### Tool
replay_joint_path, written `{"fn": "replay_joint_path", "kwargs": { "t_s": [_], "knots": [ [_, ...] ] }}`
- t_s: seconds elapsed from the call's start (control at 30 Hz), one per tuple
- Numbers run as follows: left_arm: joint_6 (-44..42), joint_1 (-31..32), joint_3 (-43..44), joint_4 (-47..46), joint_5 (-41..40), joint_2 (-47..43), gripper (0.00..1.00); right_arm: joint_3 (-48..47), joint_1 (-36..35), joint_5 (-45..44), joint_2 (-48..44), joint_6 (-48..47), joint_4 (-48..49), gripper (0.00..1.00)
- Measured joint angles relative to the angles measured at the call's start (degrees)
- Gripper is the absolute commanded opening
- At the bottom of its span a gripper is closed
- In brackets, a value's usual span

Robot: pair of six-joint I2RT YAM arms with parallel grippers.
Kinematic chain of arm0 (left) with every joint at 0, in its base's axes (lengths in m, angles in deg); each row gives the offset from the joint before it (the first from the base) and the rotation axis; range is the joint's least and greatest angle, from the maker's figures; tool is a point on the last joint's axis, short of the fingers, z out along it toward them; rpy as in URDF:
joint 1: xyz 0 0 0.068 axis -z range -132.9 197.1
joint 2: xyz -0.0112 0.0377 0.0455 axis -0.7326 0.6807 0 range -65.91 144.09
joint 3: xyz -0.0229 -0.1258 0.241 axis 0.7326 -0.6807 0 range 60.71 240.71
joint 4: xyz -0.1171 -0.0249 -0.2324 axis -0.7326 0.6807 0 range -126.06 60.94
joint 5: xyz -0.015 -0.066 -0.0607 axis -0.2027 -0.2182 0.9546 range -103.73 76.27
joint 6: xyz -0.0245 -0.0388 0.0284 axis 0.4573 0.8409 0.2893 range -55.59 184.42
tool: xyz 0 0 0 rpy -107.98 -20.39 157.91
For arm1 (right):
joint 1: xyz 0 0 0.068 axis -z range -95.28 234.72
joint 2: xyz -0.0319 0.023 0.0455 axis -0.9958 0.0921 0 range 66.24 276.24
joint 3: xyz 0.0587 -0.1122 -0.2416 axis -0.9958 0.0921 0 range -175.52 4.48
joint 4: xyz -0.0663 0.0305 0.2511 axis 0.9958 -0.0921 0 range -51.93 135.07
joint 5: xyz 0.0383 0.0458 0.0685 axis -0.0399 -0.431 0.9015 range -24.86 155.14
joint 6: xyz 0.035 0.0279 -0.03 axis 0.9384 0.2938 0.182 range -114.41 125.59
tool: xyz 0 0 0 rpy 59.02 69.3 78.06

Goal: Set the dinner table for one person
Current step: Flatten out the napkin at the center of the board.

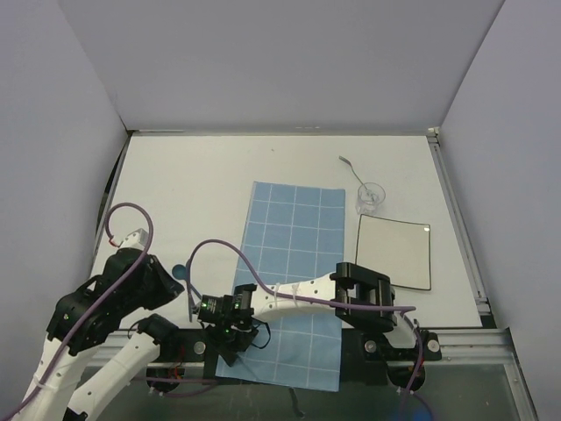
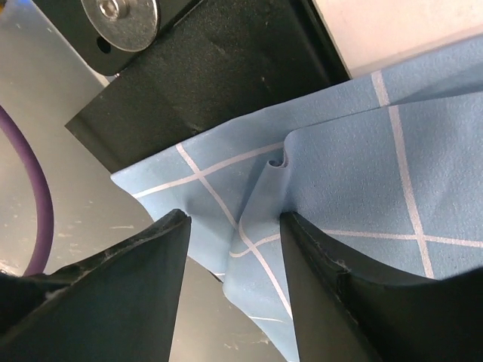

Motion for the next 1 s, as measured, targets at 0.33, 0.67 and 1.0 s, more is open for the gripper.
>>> {"fn": "replay_joint_path", "kwargs": {
  "t_s": [0.33, 0.67, 1.0],
  "knots": [
    [-0.52, 0.0, 3.13, 0.5, -0.44, -0.83, 0.0, 0.02, 0.28, -1.27, 0.83, 0.35, -0.66, 0.05],
    [-1.03, 0.0, 1.84, -0.52, 0.24, -1.4, 0.0, -6.05, 0.02, -2.67, 3.96, -0.46, -6.47, 0.0],
    [-1.77, 0.0, 0.85, -2.16, 0.94, -0.46, 0.0, -9.92, -1.03, -3.91, 3.37, -0.81, -8.17, 0.0]
  ]
}}
